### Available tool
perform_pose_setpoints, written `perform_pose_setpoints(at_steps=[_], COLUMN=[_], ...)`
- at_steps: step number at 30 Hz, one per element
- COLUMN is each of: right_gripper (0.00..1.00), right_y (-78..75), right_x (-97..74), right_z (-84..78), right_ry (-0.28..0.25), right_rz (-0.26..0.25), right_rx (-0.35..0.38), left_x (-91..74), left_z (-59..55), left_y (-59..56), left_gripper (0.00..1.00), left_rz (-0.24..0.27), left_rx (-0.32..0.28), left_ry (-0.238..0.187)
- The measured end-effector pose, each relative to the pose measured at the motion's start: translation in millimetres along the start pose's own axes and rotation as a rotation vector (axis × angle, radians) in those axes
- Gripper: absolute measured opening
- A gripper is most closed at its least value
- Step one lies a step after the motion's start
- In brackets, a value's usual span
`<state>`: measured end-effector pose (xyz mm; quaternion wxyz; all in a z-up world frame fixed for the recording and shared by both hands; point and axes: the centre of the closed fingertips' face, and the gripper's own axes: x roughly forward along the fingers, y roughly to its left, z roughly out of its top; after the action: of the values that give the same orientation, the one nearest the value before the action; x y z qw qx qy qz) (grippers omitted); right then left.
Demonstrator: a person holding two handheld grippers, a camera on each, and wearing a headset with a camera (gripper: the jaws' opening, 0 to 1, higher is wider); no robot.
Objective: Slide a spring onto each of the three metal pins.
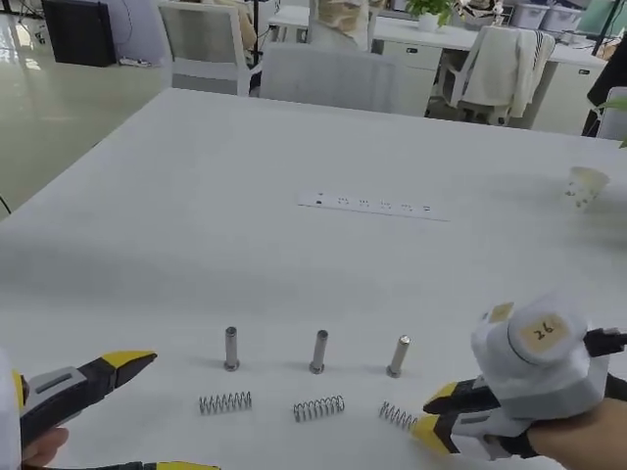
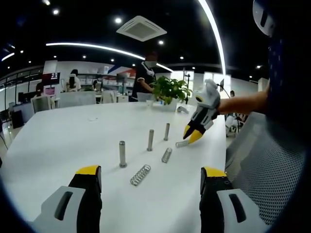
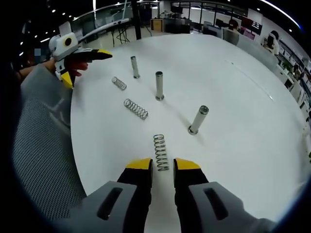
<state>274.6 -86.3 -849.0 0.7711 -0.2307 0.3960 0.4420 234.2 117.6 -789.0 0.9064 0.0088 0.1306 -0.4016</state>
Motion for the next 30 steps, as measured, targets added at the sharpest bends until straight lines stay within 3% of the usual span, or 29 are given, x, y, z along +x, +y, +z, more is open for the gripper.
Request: perform_pose_setpoints(at_steps=[13,30], right_gripper=[0.12,0.08], right_y=[0.3,1.2], right_x=[7.2,6.3], right_z=[-7.0,-7.1], right_ry=[0.059,0.061], right_rz=[0.006,0.024], right_rx=[-0.069,-0.026], left_x=[-0.1,1.1], left_z=[1.1,2.1], left_y=[0.3,-4.5], left_gripper=[0.79,0.78], left_rz=[-0.002,-0.018], left_rx=[0.0,0.01], left_ry=[0.0,0.009])
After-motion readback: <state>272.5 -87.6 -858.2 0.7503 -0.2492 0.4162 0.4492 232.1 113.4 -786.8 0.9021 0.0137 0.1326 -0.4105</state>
